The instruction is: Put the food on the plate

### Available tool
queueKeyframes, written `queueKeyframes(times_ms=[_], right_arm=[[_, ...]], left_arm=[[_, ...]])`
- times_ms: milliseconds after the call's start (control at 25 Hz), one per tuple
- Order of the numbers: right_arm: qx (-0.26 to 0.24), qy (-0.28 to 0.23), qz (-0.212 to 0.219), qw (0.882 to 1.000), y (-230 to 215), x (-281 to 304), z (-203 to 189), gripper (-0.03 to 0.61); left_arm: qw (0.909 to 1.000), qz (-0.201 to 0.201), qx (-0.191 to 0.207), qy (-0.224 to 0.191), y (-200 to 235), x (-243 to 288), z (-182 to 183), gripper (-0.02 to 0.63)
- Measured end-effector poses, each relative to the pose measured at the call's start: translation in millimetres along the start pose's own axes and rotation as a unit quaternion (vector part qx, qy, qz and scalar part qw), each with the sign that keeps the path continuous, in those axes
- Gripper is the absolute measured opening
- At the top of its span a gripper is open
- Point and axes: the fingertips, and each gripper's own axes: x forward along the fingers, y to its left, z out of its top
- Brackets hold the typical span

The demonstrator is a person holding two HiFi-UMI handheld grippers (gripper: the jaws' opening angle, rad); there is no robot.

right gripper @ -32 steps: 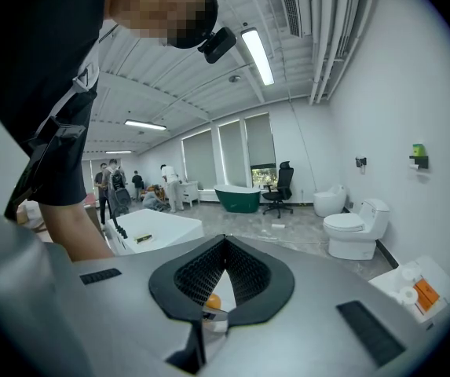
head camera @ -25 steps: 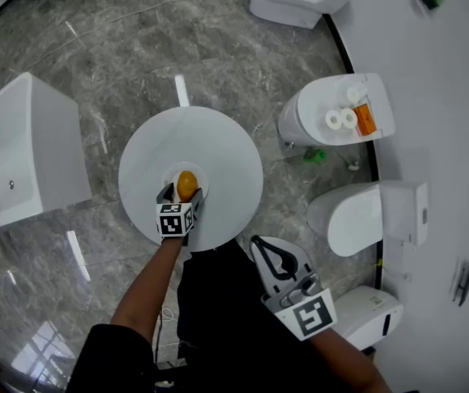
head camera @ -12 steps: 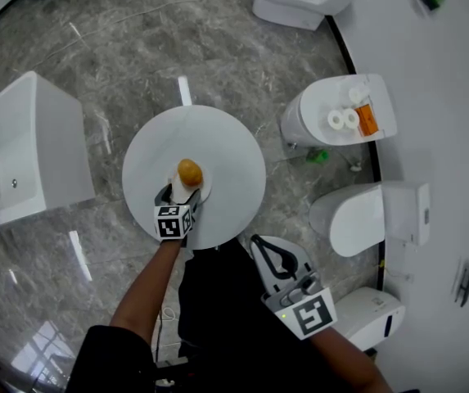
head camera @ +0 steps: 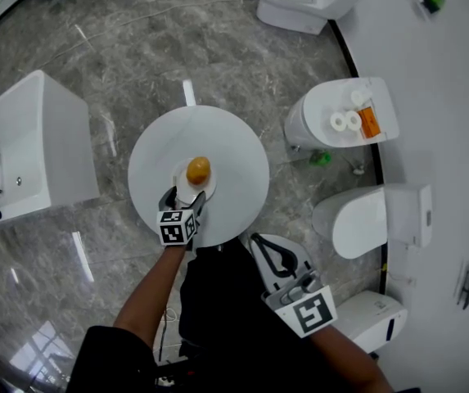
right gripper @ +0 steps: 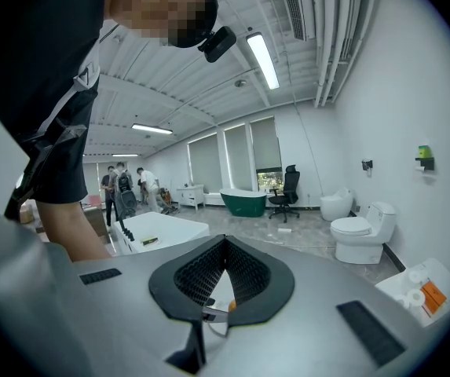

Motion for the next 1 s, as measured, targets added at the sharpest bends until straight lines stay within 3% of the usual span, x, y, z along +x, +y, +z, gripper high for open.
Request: queueKeyframes(times_ms=[600, 1000], right_arm=[[-0.005, -0.030, 0.016, 0.999, 27.9, 1.4, 21.8, 0.005], [-0.006, -0.055, 0.010, 0.998, 37.2, -17.4, 38.3, 0.005]], left_arm=[[0.9991, -0.019, -0.008, -0.036, -22.4, -67.4, 13.6, 0.374], [0.9937, -0.030, 0.006, -0.108, -53.8, -129.5, 48.8, 0.373]])
